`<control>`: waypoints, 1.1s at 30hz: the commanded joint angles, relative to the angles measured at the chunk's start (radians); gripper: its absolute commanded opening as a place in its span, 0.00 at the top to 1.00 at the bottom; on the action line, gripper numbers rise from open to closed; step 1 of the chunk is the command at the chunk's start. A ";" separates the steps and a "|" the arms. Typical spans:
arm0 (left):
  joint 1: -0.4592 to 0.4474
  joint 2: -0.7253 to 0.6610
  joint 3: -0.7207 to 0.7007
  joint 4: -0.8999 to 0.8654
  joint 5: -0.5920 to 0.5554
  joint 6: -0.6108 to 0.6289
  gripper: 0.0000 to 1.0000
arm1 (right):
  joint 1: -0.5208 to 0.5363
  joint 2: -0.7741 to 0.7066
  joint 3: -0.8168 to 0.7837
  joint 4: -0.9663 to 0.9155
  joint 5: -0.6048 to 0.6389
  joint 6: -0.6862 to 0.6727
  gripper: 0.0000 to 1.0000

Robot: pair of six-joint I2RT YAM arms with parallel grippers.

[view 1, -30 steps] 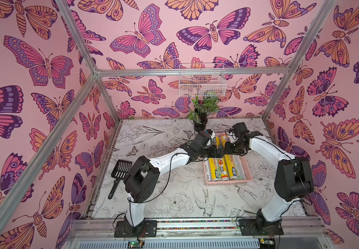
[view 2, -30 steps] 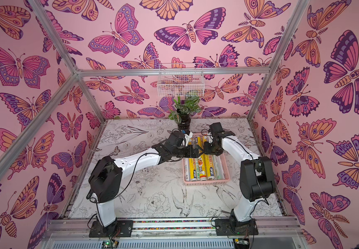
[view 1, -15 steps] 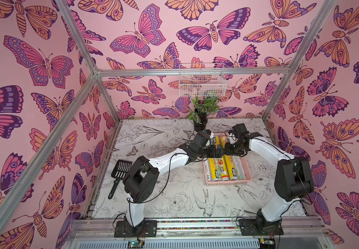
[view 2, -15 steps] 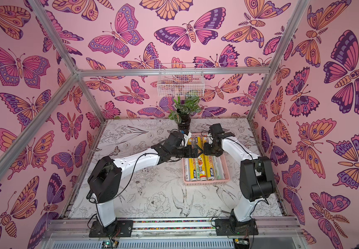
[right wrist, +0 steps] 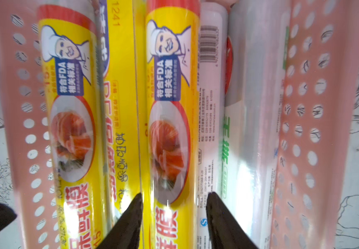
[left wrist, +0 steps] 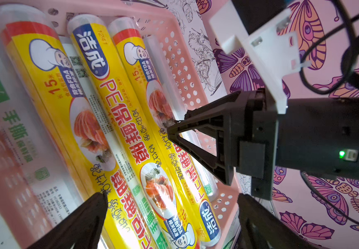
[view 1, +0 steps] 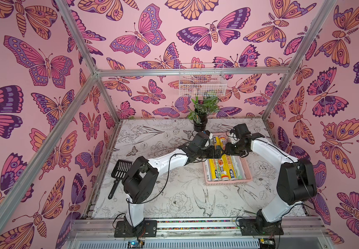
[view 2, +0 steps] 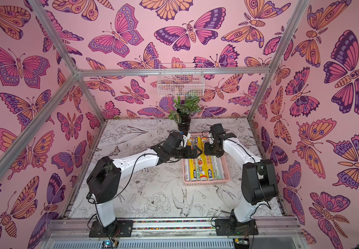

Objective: Put the plastic wrap into the basket
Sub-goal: Place the plastic wrap in the basket, then move the basket to the center of the board.

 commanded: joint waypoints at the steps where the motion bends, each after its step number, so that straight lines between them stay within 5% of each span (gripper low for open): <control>1: 0.007 -0.047 -0.026 0.011 -0.018 0.004 0.00 | -0.002 -0.081 -0.034 0.019 0.027 0.031 0.48; 8: 0.027 -0.132 -0.103 0.025 -0.101 0.044 0.00 | -0.035 -0.382 -0.264 0.247 0.297 0.136 0.46; 12: 0.051 -0.202 -0.177 0.044 -0.145 0.049 0.00 | -0.195 -0.424 -0.342 0.305 0.151 0.234 0.45; 18: 0.083 -0.281 -0.285 0.090 -0.191 0.033 0.00 | -0.317 -0.262 -0.304 0.302 -0.113 0.262 0.43; 30: 0.111 -0.324 -0.334 0.092 -0.194 0.023 0.00 | -0.293 0.056 -0.180 0.420 -0.473 0.267 0.44; 33: 0.134 -0.341 -0.363 0.092 -0.205 0.023 0.00 | -0.235 0.080 -0.164 0.407 -0.470 0.252 0.44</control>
